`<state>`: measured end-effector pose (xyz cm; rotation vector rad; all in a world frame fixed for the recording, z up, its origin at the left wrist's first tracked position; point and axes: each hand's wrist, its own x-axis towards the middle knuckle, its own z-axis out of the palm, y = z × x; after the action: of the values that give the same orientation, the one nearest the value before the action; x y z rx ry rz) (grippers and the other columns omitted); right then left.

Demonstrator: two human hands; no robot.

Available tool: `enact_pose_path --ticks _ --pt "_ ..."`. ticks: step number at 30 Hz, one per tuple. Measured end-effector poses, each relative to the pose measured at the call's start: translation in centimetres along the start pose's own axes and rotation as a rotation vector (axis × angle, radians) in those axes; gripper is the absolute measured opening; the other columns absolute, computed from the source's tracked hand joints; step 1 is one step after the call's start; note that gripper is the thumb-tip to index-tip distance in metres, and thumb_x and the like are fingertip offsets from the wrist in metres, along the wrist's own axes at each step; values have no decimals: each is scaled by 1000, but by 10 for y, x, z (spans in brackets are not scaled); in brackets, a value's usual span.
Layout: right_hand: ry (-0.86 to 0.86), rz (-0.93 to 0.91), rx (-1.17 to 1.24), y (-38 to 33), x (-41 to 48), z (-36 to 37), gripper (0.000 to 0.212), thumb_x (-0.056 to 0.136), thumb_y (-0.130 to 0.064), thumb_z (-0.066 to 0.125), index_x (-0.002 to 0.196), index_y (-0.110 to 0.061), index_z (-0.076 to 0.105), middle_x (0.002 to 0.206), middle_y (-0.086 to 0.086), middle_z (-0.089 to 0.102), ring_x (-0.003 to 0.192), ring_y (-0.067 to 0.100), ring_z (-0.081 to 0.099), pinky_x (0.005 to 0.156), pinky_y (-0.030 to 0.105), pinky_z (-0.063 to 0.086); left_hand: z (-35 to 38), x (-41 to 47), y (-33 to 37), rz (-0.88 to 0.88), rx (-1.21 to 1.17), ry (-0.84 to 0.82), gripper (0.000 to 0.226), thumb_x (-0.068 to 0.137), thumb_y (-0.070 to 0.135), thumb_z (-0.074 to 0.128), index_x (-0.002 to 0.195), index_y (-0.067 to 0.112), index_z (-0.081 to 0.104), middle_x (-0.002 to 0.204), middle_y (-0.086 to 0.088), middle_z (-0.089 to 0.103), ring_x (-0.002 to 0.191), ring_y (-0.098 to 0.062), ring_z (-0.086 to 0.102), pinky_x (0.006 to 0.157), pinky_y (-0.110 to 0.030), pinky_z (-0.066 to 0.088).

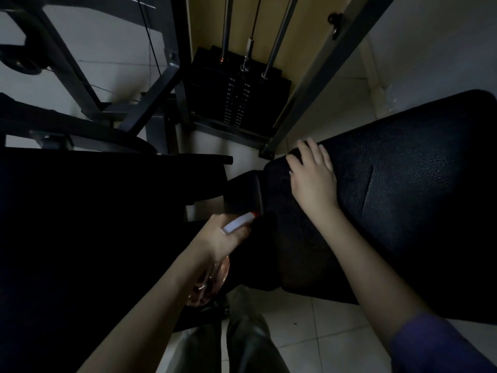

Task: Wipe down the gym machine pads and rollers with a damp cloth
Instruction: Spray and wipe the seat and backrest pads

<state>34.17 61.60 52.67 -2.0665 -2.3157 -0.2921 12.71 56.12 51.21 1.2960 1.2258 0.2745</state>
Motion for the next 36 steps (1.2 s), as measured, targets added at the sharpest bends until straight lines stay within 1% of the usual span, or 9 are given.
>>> enact_pose_path --ticks 5,9,15,18,21,28,31,33,36 --pt "-27 -44 42 -4 2 12 30 69 3 73 98 -3 67 122 22 58 122 41 49 108 49 30 2 -6 -10 14 160 -159 15 95 12 55 102 12 69 87 -6 65 79 -14 62 62 -4 37" --pt "-27 -106 49 3 0 14 28 67 5 75 94 -2 68 118 23 60 118 41 53 104 51 35 0 -11 -20 21 175 -111 12 94 15 58 97 24 64 74 15 55 64 2 54 59 -5 39" --pt "-118 -109 16 -22 27 37 30 57 4 81 84 -2 70 114 23 63 112 40 57 102 49 37 -4 -17 -25 60 188 -77 37 96 18 55 132 28 56 104 4 65 90 -4 61 79 -10 44" --pt "-202 -228 89 -29 -2 40 30 60 5 77 89 -2 71 113 23 63 114 41 56 103 50 36 -4 -18 -26 63 173 -43 33 96 18 56 127 29 59 97 7 64 83 1 60 74 -6 44" --pt "-235 -339 147 -25 -44 23 34 49 4 83 80 -5 72 104 19 67 104 38 62 96 52 43 -5 -18 -28 35 172 -30 26 95 22 57 120 17 65 102 -3 68 88 -10 64 81 -26 52" --pt "-134 -87 74 -15 -20 10 34 57 11 75 88 0 70 121 25 59 118 43 52 105 51 32 0 -25 -30 47 148 -64 26 94 21 59 118 11 65 101 -10 69 89 -20 65 79 -29 50" --pt "-195 -205 122 -31 -34 22 33 51 9 78 81 -4 71 113 22 64 112 41 58 100 52 39 0 -27 -33 37 189 -81 24 95 21 58 114 9 65 98 -7 68 87 -19 65 79 -36 52" --pt "-266 -339 172 -35 -60 22 33 47 4 83 76 -8 72 107 17 68 105 37 62 95 52 44 0 -28 -33 45 225 -116 11 95 20 57 103 16 64 84 3 63 76 -13 61 69 -28 47" --pt "-292 -333 218 -24 -85 7 29 53 2 83 78 -11 73 108 15 68 107 35 62 97 51 42 4 -32 -24 56 264 -193 23 97 18 54 118 25 62 91 10 59 84 -7 59 74 -13 45"
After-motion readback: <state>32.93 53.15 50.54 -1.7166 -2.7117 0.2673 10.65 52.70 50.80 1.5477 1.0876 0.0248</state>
